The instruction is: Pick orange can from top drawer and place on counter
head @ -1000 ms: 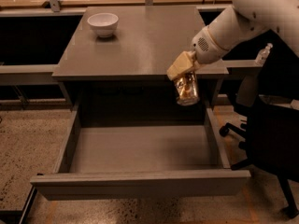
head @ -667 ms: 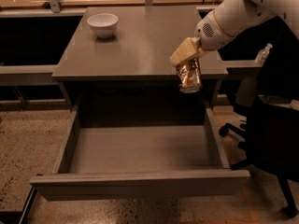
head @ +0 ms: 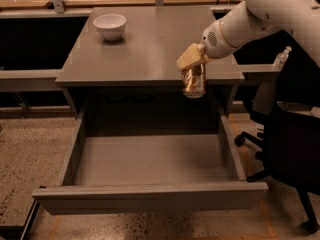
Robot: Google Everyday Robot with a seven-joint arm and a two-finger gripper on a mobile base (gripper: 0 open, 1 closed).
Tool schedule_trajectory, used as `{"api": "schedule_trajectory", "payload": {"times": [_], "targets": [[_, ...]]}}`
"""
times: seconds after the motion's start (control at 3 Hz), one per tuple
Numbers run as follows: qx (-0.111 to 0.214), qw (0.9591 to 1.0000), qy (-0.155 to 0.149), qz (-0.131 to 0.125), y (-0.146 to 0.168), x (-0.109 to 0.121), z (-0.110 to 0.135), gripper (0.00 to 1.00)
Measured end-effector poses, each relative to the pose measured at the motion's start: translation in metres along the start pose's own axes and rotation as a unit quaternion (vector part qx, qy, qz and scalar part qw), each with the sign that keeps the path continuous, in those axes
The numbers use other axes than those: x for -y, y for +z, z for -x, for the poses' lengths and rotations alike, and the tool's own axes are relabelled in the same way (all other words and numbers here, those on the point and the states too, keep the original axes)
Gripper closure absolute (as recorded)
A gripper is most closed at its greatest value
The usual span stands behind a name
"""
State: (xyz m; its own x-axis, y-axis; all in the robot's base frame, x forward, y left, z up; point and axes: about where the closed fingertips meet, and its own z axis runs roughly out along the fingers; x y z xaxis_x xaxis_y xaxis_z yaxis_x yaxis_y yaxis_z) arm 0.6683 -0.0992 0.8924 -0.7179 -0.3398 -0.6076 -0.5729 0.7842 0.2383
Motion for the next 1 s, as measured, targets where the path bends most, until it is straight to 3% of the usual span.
{"api": "schedule_trajectory", "payload": {"times": [0.67, 1.0], "targets": [[0.057, 0.9967, -0.021, -0.055, -0.004, 0.028, 0.066, 1.0], [0.069, 0.9957, -0.03, -0.054, 0.004, 0.033, 0.089, 0.83]]}}
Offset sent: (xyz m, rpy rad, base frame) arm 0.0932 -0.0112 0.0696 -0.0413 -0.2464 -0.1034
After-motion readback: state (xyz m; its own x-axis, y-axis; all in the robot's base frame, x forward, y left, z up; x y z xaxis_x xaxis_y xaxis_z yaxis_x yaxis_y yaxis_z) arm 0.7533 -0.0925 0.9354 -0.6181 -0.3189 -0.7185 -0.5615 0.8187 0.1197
